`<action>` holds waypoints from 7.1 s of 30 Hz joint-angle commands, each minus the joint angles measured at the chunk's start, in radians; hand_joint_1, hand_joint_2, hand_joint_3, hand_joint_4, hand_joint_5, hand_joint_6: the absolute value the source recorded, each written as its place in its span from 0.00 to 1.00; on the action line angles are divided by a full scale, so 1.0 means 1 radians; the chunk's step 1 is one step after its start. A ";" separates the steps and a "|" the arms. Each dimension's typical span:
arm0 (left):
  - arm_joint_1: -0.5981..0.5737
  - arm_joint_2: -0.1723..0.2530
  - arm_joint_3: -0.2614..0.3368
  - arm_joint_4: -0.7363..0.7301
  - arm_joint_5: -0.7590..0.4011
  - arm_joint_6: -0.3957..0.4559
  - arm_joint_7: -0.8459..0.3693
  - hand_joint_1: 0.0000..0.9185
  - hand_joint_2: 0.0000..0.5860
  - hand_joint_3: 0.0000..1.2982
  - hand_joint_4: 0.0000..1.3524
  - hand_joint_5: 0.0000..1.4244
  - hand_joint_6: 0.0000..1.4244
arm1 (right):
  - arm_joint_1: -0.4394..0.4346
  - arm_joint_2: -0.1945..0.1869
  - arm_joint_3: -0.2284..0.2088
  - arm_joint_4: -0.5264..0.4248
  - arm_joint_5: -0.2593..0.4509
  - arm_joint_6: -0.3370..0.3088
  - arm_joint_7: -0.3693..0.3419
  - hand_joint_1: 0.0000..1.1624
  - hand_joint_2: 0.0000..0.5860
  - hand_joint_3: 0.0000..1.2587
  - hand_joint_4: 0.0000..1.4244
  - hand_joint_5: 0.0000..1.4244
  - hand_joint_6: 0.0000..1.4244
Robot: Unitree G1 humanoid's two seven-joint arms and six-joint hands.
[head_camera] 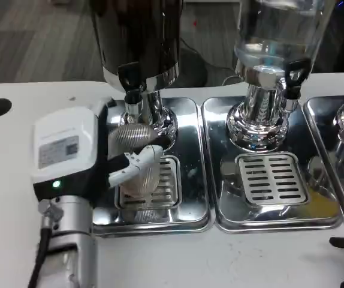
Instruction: Grasp the cup under the faucet to collect the drink, then remove the cup.
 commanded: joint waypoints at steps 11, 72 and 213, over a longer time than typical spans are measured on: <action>0.079 -0.019 0.070 -0.290 -0.046 -0.082 -0.046 0.06 0.09 0.20 0.16 0.47 0.64 | -0.015 0.002 0.010 -0.016 0.006 0.013 0.012 0.37 0.66 0.16 0.02 0.00 0.00; 0.097 -0.068 0.043 -0.272 -0.148 -0.158 -0.069 0.07 0.10 0.26 0.22 0.54 0.66 | -0.020 0.000 0.006 0.017 0.025 0.005 0.024 0.41 0.65 0.16 0.03 0.00 0.00; 0.163 -0.099 0.040 -0.299 -0.157 -0.206 -0.052 0.09 0.12 0.25 0.21 0.52 0.65 | -0.003 -0.022 -0.120 -0.183 -0.173 -0.071 -0.105 0.48 0.61 0.18 0.04 0.00 0.00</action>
